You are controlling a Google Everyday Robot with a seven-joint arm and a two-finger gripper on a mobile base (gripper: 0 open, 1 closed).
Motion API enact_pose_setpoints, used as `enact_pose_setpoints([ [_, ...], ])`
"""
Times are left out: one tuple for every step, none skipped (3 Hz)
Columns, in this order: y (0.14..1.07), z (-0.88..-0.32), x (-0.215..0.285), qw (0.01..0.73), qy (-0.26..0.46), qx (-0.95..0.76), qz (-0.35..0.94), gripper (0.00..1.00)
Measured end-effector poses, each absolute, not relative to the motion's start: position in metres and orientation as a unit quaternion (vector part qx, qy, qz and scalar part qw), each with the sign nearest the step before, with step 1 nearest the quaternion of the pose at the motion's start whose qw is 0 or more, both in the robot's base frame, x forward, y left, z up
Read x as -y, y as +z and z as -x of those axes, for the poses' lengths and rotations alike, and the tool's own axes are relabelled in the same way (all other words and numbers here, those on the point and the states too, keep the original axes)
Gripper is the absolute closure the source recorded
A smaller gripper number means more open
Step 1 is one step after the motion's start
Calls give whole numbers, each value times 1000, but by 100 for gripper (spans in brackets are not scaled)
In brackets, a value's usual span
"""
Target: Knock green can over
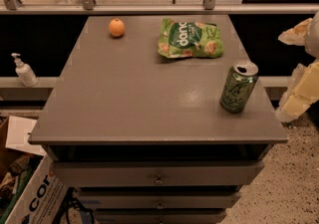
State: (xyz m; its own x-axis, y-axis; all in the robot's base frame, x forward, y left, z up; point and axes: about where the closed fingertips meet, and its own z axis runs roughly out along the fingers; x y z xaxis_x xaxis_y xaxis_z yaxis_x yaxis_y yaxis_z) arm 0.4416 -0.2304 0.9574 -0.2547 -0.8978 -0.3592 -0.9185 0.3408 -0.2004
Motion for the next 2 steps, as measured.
enact_pose_setpoints([
  [939,-450,237,235,55,-785,571,0],
  [921,-463,237,260,87,-773,572,0],
])
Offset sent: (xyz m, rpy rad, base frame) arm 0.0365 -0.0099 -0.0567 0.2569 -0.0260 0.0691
